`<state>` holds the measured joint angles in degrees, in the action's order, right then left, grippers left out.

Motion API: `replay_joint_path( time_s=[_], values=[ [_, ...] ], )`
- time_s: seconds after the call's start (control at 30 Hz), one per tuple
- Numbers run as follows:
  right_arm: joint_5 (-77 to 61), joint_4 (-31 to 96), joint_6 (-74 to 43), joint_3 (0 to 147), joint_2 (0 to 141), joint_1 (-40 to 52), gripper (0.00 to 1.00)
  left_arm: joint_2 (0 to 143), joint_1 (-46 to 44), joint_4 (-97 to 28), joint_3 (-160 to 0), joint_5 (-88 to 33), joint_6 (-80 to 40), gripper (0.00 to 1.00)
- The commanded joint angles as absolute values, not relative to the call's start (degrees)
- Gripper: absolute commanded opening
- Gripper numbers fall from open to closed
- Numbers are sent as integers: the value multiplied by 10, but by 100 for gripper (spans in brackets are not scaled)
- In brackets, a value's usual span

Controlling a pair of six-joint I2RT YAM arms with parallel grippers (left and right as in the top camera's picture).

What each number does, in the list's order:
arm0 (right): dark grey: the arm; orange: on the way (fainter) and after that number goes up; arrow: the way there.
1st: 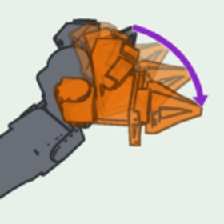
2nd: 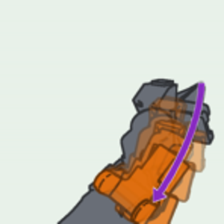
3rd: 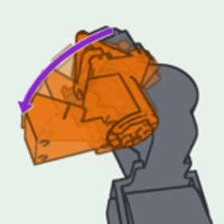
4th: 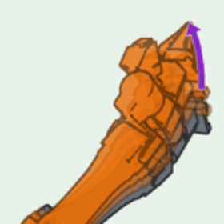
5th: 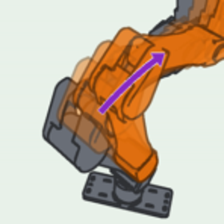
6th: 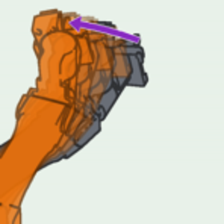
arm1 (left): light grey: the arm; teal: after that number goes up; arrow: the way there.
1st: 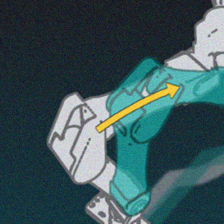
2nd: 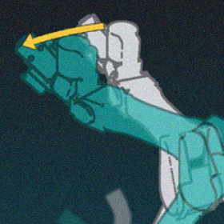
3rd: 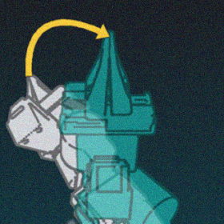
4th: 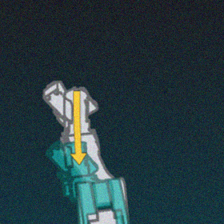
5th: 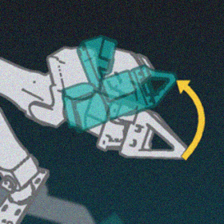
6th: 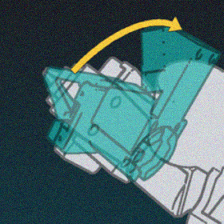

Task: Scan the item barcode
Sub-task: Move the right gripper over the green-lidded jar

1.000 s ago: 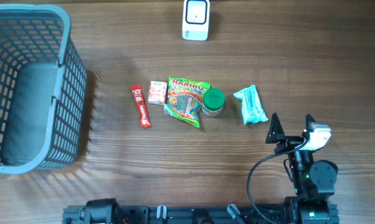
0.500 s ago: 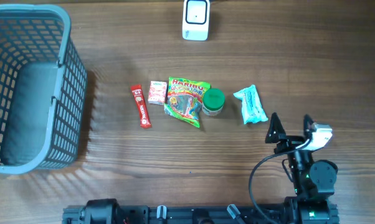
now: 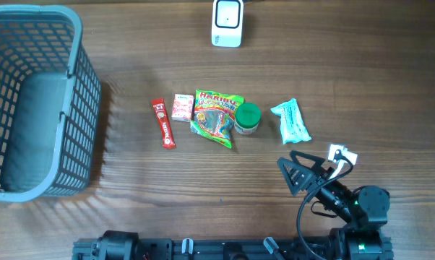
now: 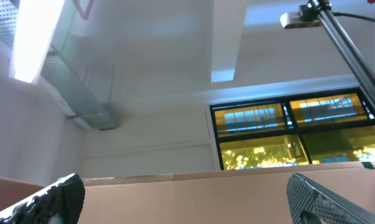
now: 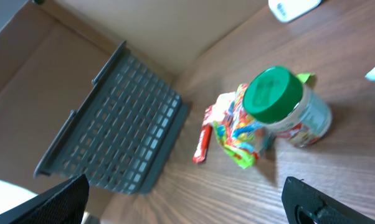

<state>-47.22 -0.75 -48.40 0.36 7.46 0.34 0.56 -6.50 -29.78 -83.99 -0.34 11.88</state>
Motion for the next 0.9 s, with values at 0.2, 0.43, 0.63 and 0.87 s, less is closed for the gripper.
replay_joint_path(
  time_s=[0.2,0.43,0.63,0.87],
  values=[
    [-230,457,-291,339,260,5,99,4,-116,-341,-799,100,37,100],
    [-181,540,-255,568,589,21,100,4,-214,-240,-498,93,56,100],
    [-165,649,-256,807,772,150,100,4,-230,-174,-304,172,-32,100],
    [-100,622,-353,823,856,166,99,4,-230,-137,-162,173,-84,100]
  ],
)
